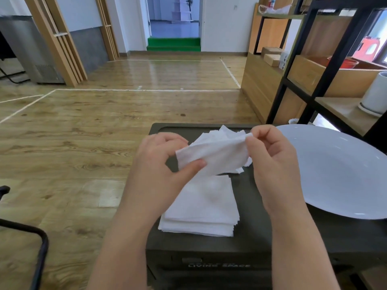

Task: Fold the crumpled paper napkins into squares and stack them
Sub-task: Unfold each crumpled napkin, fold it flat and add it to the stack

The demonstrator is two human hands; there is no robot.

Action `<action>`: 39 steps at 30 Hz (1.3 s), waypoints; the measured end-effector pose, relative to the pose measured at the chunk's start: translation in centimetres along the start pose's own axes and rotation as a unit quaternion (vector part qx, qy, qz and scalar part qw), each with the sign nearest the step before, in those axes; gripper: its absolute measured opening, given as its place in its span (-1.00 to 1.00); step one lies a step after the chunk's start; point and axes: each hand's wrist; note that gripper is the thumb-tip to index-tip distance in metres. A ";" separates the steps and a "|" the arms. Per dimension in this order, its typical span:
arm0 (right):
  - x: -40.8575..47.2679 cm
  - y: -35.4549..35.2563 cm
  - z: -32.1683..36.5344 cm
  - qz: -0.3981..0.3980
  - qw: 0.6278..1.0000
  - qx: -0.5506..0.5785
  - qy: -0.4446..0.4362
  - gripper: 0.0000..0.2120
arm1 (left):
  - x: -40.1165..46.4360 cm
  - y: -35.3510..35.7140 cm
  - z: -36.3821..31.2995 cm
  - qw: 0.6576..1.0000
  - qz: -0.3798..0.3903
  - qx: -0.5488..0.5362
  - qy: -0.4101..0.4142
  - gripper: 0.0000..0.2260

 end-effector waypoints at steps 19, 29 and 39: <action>-1.9 1.5 -1.6 -0.004 0.926 -0.358 0.123 -0.52 | -2.9 1.8 1.6 0.959 0.024 -0.067 -0.274 -0.56; -1.7 1.8 -3.0 -0.029 0.878 -0.455 0.149 -0.57 | -3.0 2.2 1.4 0.950 0.080 0.136 -0.269 -0.68; -1.4 1.8 -4.2 -0.009 0.870 -0.466 0.162 -0.74 | -3.1 2.2 1.5 0.948 0.101 0.104 -0.282 -0.69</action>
Point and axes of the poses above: each hand's wrist, its own x-axis towards the middle knuckle, its own y-axis out of the palm, z = x × y, and after that the axes turned 15 degrees about y, right-handed
